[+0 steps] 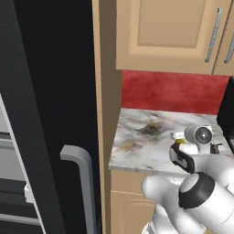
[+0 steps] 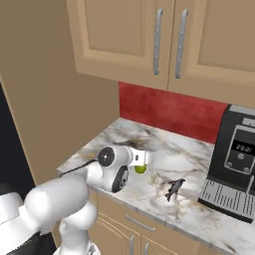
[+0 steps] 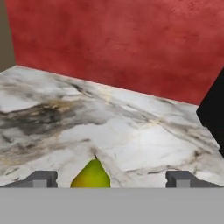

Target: Open the fridge, remove the pear, garlic, and fish, and place them on any counter.

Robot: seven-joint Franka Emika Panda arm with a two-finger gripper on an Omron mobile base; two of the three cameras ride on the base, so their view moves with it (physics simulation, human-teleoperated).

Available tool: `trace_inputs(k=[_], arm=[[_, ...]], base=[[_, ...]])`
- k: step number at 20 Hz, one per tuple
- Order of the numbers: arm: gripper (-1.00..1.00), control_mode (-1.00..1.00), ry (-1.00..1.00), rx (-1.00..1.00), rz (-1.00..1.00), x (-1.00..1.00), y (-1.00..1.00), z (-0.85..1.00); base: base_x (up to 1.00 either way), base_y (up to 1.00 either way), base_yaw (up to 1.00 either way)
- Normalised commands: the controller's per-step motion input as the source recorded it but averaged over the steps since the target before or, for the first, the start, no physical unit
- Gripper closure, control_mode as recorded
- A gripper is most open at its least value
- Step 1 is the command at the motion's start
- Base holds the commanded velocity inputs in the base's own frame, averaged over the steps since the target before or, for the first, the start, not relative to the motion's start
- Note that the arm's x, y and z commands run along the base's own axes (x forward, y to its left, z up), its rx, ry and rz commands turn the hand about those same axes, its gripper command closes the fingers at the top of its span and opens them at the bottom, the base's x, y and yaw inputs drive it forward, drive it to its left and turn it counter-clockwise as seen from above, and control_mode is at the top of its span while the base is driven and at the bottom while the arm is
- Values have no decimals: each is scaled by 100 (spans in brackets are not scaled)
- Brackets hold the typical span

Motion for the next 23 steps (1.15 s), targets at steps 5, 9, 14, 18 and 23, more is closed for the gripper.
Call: trace_inputs(k=[5, 9, 14, 18, 23], arm=[[-100, -100, 2, 9, 0, -68, 13, 100], [-100, -100, 26, 12, 0, -99, 43, 100], [-100, -100, 30, 9, 0, -100, 61, 85], [-100, -100, 24, 1, 0, -100, 55, 37], [-100, -100, 25, 0, 0, -100, 47, 17]], base=[[0, 0, 0], [0, 0, 0], [0, 0, 0], [0, 0, 0], [0, 0, 0]])
